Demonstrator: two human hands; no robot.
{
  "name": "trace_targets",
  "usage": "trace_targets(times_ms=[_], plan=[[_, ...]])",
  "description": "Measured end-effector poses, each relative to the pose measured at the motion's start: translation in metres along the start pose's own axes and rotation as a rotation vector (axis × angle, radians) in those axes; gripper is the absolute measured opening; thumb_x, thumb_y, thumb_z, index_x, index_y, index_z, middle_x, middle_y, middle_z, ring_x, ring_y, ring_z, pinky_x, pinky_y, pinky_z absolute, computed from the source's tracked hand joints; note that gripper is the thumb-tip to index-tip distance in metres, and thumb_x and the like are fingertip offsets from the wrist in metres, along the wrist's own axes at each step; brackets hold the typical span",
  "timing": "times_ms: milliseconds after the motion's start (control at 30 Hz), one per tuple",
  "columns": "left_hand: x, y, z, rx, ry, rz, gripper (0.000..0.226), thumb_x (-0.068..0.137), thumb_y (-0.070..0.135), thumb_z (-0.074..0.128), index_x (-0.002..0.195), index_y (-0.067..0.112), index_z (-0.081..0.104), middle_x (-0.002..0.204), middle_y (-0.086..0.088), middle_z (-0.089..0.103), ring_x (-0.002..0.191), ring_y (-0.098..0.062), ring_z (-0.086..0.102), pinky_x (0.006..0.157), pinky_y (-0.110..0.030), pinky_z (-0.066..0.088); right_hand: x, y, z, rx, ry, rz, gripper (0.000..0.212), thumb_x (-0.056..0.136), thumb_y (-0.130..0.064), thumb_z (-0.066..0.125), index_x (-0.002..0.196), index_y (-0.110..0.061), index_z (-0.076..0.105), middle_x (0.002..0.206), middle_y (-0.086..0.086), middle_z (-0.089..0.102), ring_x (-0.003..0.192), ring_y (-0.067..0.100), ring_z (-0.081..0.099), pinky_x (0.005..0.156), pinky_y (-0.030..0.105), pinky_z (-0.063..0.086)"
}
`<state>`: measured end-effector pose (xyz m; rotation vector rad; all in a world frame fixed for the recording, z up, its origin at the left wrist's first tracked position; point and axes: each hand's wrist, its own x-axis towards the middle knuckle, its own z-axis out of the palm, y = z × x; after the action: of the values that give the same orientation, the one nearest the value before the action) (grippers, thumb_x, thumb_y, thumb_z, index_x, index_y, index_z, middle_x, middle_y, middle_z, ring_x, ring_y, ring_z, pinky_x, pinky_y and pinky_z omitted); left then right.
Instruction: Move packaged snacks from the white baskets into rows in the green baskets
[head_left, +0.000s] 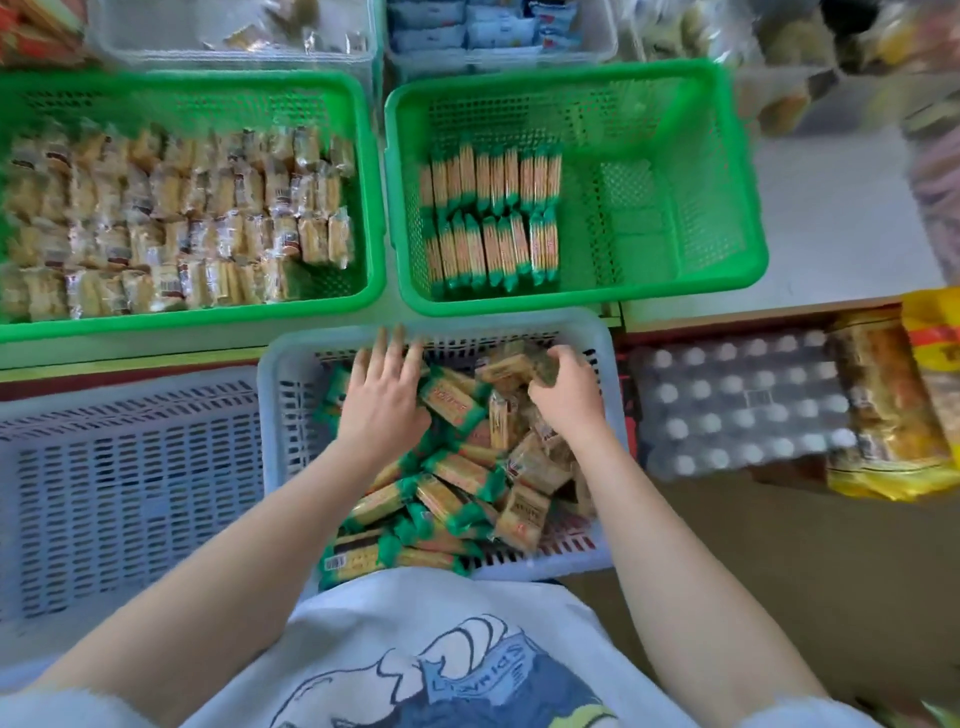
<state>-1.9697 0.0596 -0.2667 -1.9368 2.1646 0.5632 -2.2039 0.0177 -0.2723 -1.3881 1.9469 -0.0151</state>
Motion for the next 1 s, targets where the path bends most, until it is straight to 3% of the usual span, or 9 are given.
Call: trace_targets(times_ms=[133,233,400,467,600,667,800,900,1000], plan=[[0.006,-0.003,0.010,-0.004,-0.038,-0.071,0.094,0.094,0.043,0.053,0.160,0.018,-0.008,0.167,-0.008,-0.013,0.154,-0.027,-0.014,0.125,-0.048,-0.002,0.029,0.005,0.014,-0.228,-0.135,-0.004,0.071,0.096,-0.031,0.064,0.151,-0.007,0.027,0.150,0.020,0.036,0.138,0.038,0.036,0.110,0.045,0.038],[0.006,-0.004,0.013,-0.018,-0.043,-0.092,0.095,0.093,0.047,0.053,0.160,0.020,-0.009,0.167,-0.005,-0.015,0.154,-0.024,-0.016,0.125,-0.046,-0.003,0.043,0.004,0.019,-0.300,-0.114,0.021,0.066,0.094,-0.030,0.066,0.147,-0.007,0.033,0.145,0.022,0.046,0.134,0.040,0.042,0.108,0.046,0.042],[0.007,0.001,0.007,-0.096,-0.064,-0.125,0.095,0.094,0.049,0.052,0.159,0.022,-0.012,0.166,-0.003,-0.021,0.152,-0.022,-0.021,0.125,-0.044,-0.005,0.026,0.005,-0.005,0.115,-0.229,0.045,0.069,0.087,-0.042,0.075,0.139,-0.011,0.043,0.131,0.008,0.053,0.122,0.030,0.053,0.095,0.039,0.048],[0.007,0.002,0.004,-0.131,-0.062,-0.128,0.095,0.095,0.052,0.051,0.160,0.022,-0.011,0.166,-0.004,-0.018,0.153,-0.022,-0.018,0.125,-0.045,-0.004,0.007,0.005,-0.015,0.344,-0.287,0.090,0.057,0.085,-0.046,0.075,0.127,-0.016,0.051,0.120,0.002,0.057,0.112,0.025,0.058,0.090,0.038,0.049],[-0.004,0.016,-0.013,-0.325,0.010,-0.021,0.086,0.097,0.061,0.045,0.161,0.026,0.001,0.169,-0.001,0.003,0.155,-0.020,0.002,0.126,-0.041,0.008,-0.025,-0.002,-0.013,0.903,-0.445,0.172,0.022,0.099,-0.031,0.060,0.113,-0.015,0.058,0.104,0.008,0.067,0.084,0.021,0.066,0.071,0.036,0.052],[-0.015,0.028,-0.026,-0.466,0.040,0.088,0.080,0.094,0.065,0.045,0.160,0.031,0.013,0.165,0.003,0.023,0.151,-0.016,0.020,0.122,-0.037,0.020,-0.036,-0.011,-0.012,1.013,-0.552,0.172,0.023,0.103,-0.024,0.052,0.119,-0.011,0.061,0.103,0.008,0.068,0.080,0.018,0.065,0.067,0.034,0.048],[-0.030,0.039,-0.031,-0.558,-0.018,0.075,0.066,0.085,0.065,0.062,0.140,0.030,0.050,0.122,0.010,0.063,0.112,-0.012,0.058,0.083,-0.028,0.047,-0.042,-0.029,-0.011,0.929,-0.783,0.121,0.034,0.105,-0.031,0.048,0.098,-0.011,0.074,0.090,0.007,0.070,0.075,0.017,0.064,0.067,0.033,0.047],[-0.035,0.033,-0.022,-0.694,0.043,-0.068,0.055,0.078,0.066,0.065,0.103,0.017,0.064,0.087,0.005,0.069,0.073,-0.016,0.061,0.060,-0.039,0.050,-0.028,-0.040,-0.003,0.641,-0.665,0.113,0.045,0.101,-0.048,0.050,0.095,-0.009,0.072,0.089,0.009,0.070,0.076,0.020,0.064,0.080,0.036,0.053],[-0.040,0.023,-0.016,-0.699,0.087,-0.210,0.049,0.083,0.056,0.070,0.087,0.009,0.054,0.076,-0.002,0.065,0.061,-0.019,0.054,0.052,-0.038,0.040,-0.001,-0.043,0.008,0.570,-0.292,0.155,0.020,0.097,-0.033,0.060,0.103,-0.014,0.061,0.106,0.011,0.065,0.086,0.023,0.065,0.083,0.042,0.058]])
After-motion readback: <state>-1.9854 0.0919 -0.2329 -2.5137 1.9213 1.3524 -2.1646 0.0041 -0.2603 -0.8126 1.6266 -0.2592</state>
